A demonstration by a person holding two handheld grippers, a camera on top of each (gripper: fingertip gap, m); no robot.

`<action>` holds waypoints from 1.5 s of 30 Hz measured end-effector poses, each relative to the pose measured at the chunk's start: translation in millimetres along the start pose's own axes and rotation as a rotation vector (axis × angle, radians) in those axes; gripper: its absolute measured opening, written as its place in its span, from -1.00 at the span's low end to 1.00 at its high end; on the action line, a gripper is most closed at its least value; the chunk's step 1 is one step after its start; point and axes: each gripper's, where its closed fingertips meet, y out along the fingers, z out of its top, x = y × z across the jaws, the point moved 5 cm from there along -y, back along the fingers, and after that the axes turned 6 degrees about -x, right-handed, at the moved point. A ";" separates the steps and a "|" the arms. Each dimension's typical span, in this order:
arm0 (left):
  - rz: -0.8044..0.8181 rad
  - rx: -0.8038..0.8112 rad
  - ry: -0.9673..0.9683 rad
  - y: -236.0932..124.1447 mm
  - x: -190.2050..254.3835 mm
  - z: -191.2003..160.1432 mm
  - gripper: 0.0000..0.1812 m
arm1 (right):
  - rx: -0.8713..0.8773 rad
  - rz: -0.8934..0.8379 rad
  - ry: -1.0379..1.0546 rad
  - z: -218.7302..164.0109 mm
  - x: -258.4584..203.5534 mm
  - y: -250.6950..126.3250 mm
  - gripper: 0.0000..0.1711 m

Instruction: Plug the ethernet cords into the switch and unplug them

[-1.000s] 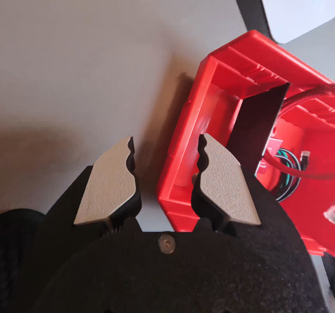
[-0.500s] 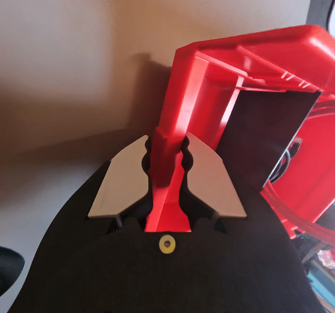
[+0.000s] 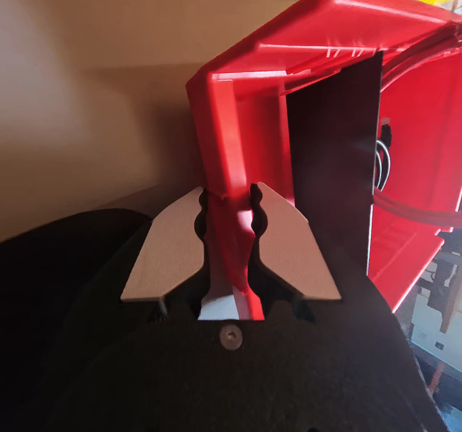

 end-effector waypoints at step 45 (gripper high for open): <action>0.114 0.624 -0.866 -47.2 66.9 195.7 -0.79 | 0.526 -0.527 1.164 -103.1 17.0 -76.8 -0.81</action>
